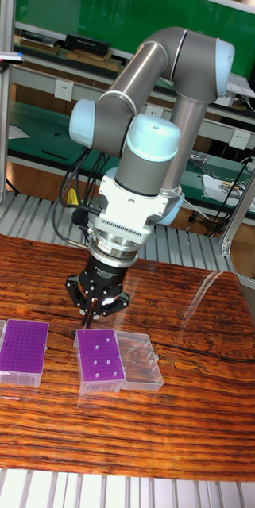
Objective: Transfer all small pipette tips from one holder to another
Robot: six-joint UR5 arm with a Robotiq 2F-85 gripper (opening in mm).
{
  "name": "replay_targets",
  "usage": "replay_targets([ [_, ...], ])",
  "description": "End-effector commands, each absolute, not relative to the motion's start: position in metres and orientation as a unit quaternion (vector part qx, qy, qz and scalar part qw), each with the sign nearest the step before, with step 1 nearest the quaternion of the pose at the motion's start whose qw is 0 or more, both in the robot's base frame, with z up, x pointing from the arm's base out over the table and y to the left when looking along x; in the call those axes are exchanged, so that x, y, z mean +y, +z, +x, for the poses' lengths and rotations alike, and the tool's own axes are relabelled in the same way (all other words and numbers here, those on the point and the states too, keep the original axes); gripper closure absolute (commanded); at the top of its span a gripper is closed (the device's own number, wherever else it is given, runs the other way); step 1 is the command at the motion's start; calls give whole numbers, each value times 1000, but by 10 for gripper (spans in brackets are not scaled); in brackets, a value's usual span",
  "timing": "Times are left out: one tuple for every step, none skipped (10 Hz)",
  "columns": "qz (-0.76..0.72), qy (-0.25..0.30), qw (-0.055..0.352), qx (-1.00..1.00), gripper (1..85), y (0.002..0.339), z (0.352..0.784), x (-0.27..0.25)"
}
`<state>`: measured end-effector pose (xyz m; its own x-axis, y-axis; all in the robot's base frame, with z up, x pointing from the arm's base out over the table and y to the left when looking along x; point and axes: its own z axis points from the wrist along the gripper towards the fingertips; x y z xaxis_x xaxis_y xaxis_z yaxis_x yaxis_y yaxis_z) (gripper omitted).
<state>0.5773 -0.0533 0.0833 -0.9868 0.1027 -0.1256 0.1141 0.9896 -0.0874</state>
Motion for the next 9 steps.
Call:
replay_targets([
  [36,-52,64,996,847,83,573,-66],
  [37,-44,65,996,847,81,572,-65],
  [35,-45,64,996,847,81,571,-66],
  [35,-41,64,996,847,80,570,-65],
  [37,-41,62,997,847,80,570,-64],
  [37,-41,62,997,847,80,570,-64],
  [38,-41,62,997,847,80,570,-64],
  [39,-41,62,996,847,80,570,-64],
  [48,-36,57,997,847,80,567,-62],
])
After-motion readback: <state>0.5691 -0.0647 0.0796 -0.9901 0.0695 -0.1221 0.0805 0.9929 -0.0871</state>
